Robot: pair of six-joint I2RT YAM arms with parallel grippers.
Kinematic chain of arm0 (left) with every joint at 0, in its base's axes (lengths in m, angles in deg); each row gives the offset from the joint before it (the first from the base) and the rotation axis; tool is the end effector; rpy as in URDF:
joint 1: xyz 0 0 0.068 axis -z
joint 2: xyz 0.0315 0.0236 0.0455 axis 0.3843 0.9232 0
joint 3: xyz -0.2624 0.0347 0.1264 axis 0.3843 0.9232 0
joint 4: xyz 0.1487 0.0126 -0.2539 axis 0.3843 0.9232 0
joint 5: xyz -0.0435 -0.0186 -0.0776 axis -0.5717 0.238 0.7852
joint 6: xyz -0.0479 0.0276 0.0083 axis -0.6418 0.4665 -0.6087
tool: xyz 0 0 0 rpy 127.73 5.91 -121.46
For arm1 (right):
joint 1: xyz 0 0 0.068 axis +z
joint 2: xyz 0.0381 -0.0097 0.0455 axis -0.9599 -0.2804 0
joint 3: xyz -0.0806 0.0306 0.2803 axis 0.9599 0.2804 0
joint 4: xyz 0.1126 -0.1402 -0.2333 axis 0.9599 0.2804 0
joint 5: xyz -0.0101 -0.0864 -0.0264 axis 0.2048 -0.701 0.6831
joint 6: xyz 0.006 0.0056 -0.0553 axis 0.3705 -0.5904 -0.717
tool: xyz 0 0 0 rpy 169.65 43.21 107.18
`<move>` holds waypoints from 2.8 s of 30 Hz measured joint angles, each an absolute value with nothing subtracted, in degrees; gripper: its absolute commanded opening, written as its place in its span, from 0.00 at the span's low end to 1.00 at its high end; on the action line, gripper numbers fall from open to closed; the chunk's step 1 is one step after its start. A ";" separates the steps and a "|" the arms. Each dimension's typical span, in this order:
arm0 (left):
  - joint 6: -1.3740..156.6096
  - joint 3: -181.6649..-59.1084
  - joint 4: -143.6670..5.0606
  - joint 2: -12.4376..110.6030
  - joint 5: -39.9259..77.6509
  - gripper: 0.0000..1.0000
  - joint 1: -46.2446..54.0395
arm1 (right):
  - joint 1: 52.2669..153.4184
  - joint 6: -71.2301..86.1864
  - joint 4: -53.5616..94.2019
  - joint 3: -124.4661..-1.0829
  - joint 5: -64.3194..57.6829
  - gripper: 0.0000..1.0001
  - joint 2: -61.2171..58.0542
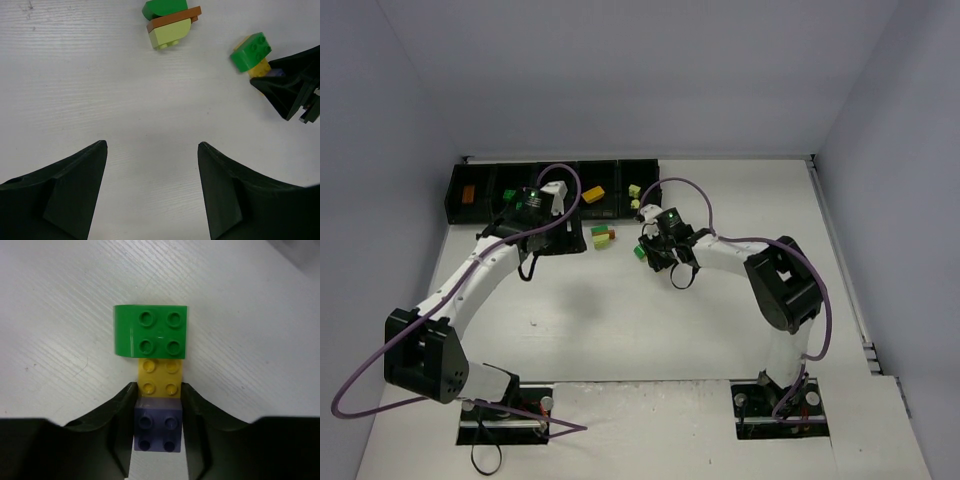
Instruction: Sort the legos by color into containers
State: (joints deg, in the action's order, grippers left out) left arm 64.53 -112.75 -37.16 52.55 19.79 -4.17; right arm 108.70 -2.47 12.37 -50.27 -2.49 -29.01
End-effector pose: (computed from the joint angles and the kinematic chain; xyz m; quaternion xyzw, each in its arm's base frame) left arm 0.3122 -0.1106 0.3037 -0.0190 0.9191 -0.2106 0.3323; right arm 0.3559 0.2559 0.1576 -0.3233 0.8367 0.1838 0.4020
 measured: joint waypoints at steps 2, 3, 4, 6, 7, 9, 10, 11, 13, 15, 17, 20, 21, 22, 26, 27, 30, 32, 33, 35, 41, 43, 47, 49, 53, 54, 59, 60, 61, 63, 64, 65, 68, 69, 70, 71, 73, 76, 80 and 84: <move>64.62 -112.44 -37.42 52.53 20.27 0.67 -4.10 | 108.70 -2.45 12.17 -50.16 -2.16 0.07 -29.01; 64.71 -112.33 -37.53 52.55 20.71 0.67 -4.01 | 108.70 -2.30 12.04 -50.10 -2.07 0.00 -29.01; 64.82 -112.20 -37.77 52.55 21.13 0.67 -3.86 | 108.70 -2.43 11.76 -49.92 -1.90 0.00 -28.99; 65.19 -112.14 -38.25 52.53 22.02 0.67 -3.42 | 108.70 -2.47 11.10 -49.42 -1.48 0.00 -28.73; 65.47 -112.14 -38.67 52.55 22.46 0.67 -3.07 | 108.70 -2.47 10.91 -49.14 -1.18 0.00 -28.57; 66.46 -112.12 -39.61 52.53 23.03 0.67 -2.29 | 108.70 -2.45 10.95 -48.55 0.00 0.00 -27.92; 67.00 -112.12 -40.20 52.55 23.29 0.67 -1.74 | 108.70 -2.45 11.32 -48.26 0.83 0.00 -27.52; 67.68 -112.12 -40.72 52.55 23.46 0.67 -1.26 | 108.72 -2.45 11.71 -48.09 1.69 0.00 -27.00; 69.14 -112.12 -41.97 52.55 23.97 0.67 -0.32 | 108.74 -2.45 12.57 -48.02 3.61 0.00 -25.71; 70.56 -112.12 -43.32 52.55 24.36 0.67 0.42 | 108.76 -2.43 13.53 -48.11 6.03 0.00 -23.89; 71.55 -112.12 -44.57 52.55 24.84 0.67 1.04 | 108.83 -2.41 14.49 -48.59 7.76 0.00 -21.51; 71.70 -112.18 -45.57 52.57 25.80 0.67 1.15 | 109.16 -2.43 14.84 -49.40 9.38 0.00 -17.93; 71.20 -112.36 -45.62 52.68 26.04 0.67 1.15 | 109.29 -2.45 14.82 -49.47 9.66 0.00 -16.75; 70.19 -112.62 -45.62 52.81 26.37 0.67 1.15 | 109.44 -2.47 14.84 -49.49 9.88 0.00 -15.55; 63.22 -113.71 -47.21 53.47 28.99 0.67 1.12 | 109.46 -2.65 14.82 -49.49 10.12 0.00 -12.07; 61.43 -113.71 -48.04 53.51 29.67 0.67 1.12 | 109.46 -2.65 14.80 -49.49 10.17 0.00 -11.57; 54.87 -113.45 -51.82 53.53 31.75 0.67 1.12 | 109.46 -2.65 14.75 -49.49 10.32 0.00 -10.28; 51.00 -112.73 -54.88 53.53 32.53 0.67 1.12 | 109.55 -2.65 14.75 -49.49 10.36 0.00 -9.95; 49.54 -112.36 -56.02 53.57 32.86 0.67 1.12 | 109.70 -2.65 14.73 -49.49 10.38 0.00 -9.91; 46.70 -112.03 -57.31 53.84 33.32 0.67 1.12 | 109.77 -2.65 14.73 -49.49 10.41 0.00 -9.91; 40.31 -111.18 -61.18 55.67 33.74 0.67 1.34 | 109.77 -2.63 14.60 -49.47 10.41 0.00 -9.84; 38.92 -111.15 -61.62 56.59 33.69 0.67 1.58 | 109.77 -2.63 14.42 -49.47 10.41 0.00 -9.84; 36.99 -110.83 -62.60 57.75 33.67 0.64 2.57 | 109.77 -2.58 14.21 -49.47 10.41 0.00 -9.84; 35.99 -110.24 -63.95 58.01 33.69 0.62 2.96 | 109.77 -2.56 14.05 -49.47 10.41 0.00 -9.84; 34.70 -109.95 -65.31 58.58 33.69 0.58 3.75 | 109.77 -2.47 13.81 -49.47 10.43 0.00 -9.84; 34.50 -109.91 -65.64 58.67 33.69 0.57 3.90 | 109.77 -2.45 13.81 -49.47 10.43 0.00 -9.84; 33.71 -109.47 -67.21 59.21 33.69 0.53 4.07 | 109.77 -2.43 13.46 -49.47 10.45 0.00 -9.84; 33.47 -109.30 -67.36 59.30 33.69 0.51 4.07 | 109.77 -2.41 13.46 -49.47 10.47 0.00 -9.84; 33.23 -109.19 -67.54 59.41 33.69 0.48 4.07 | 109.77 -2.41 13.46 -49.47 10.49 0.00 -9.84; 32.88 -109.03 -68.02 59.65 33.71 0.44 4.07 | 109.77 -2.39 13.46 -49.47 10.52 0.00 -9.84; 32.71 -109.03 -68.26 59.83 33.71 0.37 4.07 | 109.77 -2.39 13.46 -49.47 10.54 0.00 -9.84; 32.49 -108.99 -68.59 60.04 33.76 0.33 4.07 | 109.77 -2.36 13.46 -49.47 10.52 0.00 -9.84; 31.46 -108.82 -69.13 60.15 34.13 0.26 4.07 | 109.77 -2.21 13.46 -49.40 10.36 0.00 -9.84; 31.31 -108.82 -69.22 60.15 34.15 0.24 4.07 | 109.77 -2.21 13.44 -49.38 10.32 0.00 -9.84; 31.16 -108.82 -69.26 60.15 34.17 0.20 4.07 | 109.77 -2.19 13.44 -49.38 10.30 0.00 -9.84; 31.00 -108.82 -69.29 60.15 34.17 0.17 4.07 | 109.77 -2.21 13.42 -49.38 10.25 0.00 -9.84; 30.61 -108.77 -69.29 60.15 34.20 0.11 4.07 | 109.77 -2.19 13.29 -49.25 10.19 0.00 -9.84; 30.30 -108.51 -69.31 60.15 34.33 0.09 4.07 | 109.77 -2.01 12.76 -48.68 10.01 0.00 -9.84; 29.93 -108.31 -69.24 60.15 34.57 0.09 4.07 | 109.81 -1.73 12.26 -48.04 9.12 0.00 -9.84; 29.80 -108.29 -69.05 60.15 34.55 0.12 4.07 | 110.18 -1.01 11.69 -47.59 7.87 0.00 -9.82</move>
State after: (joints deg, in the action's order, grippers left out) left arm 29.80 -108.29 -69.05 60.15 34.55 4.07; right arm 110.18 -1.01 11.69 -47.59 7.87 -9.82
